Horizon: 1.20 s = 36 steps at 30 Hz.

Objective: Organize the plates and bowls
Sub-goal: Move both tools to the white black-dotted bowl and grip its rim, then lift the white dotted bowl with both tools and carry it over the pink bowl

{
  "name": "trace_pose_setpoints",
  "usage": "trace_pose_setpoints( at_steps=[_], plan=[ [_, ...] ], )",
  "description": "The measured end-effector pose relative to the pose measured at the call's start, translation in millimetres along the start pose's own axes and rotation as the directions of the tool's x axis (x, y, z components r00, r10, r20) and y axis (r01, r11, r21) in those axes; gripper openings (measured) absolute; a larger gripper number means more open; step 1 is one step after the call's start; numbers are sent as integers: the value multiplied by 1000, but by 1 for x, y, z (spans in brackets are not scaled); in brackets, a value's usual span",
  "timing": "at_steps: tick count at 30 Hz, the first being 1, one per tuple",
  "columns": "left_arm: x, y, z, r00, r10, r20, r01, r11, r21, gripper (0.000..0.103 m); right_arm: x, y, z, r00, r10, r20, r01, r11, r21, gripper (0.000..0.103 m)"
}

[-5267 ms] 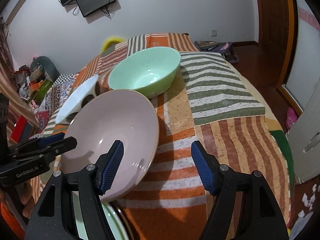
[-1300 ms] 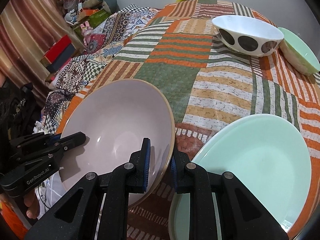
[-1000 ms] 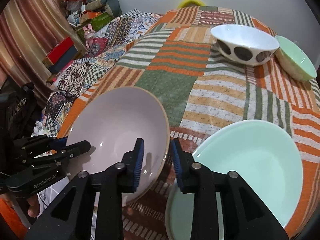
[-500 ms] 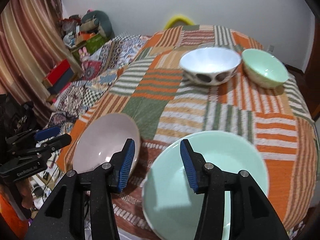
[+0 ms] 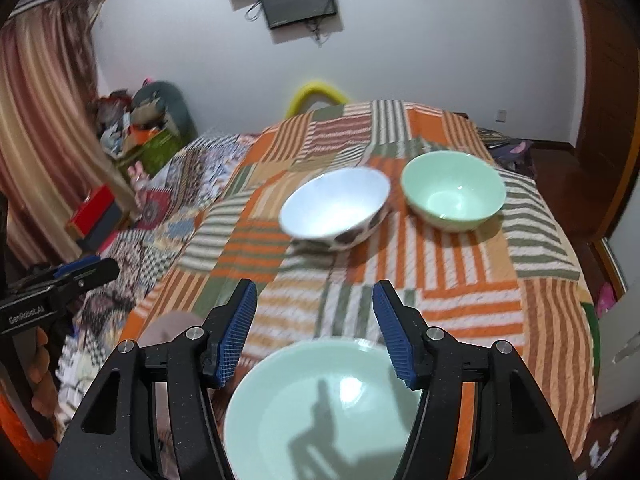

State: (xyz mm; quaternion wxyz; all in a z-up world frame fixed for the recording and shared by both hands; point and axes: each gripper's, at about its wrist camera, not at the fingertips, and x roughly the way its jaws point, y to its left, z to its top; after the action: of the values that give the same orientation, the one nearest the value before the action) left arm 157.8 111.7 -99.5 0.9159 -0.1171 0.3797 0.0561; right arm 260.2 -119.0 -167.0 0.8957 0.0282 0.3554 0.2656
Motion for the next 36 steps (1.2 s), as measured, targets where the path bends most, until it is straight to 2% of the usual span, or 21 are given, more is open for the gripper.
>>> trace_pose_setpoints(
  at_steps=[10, 15, 20, 24, 26, 28, 32, 36],
  plan=[
    [62, -6, 25, 997, -9, -72, 8, 1000, -10, 71, 60, -28, 33, 998, -60, -14, 61, 998, 27, 57],
    [93, -11, 30, 995, -10, -104, 11, 1000, 12, 71, 96, -41, 43, 997, -60, -47, 62, 997, 47, 57],
    [117, -17, 33, 992, -7, -127, 13, 999, 44, 70, 126, -52, 47, 995, -40, -87, 47, 996, 78, 44],
    [130, -18, 34, 991, -3, -137, 11, 998, 61, 71, 137, -53, 45, 994, -36, -100, 44, 996, 79, 42],
    [136, -18, 35, 990, 0, -142, 9, 998, 65, 71, 142, -52, 43, 994, -25, -110, 33, 997, 64, 34],
    [141, -18, 36, 989, 10, -145, 0, 998, 69, 71, 146, -50, 43, 992, -8, -124, 14, 999, 50, 30],
    [152, -14, 39, 988, 28, -150, -18, 998, 68, 70, 144, -45, 41, 992, -6, -127, 3, 1000, -23, 28],
    [164, -5, 41, 983, -1, -184, 5, 1000, 23, 70, 138, -38, 32, 986, 38, -161, -52, 995, -81, 26]
  ],
)
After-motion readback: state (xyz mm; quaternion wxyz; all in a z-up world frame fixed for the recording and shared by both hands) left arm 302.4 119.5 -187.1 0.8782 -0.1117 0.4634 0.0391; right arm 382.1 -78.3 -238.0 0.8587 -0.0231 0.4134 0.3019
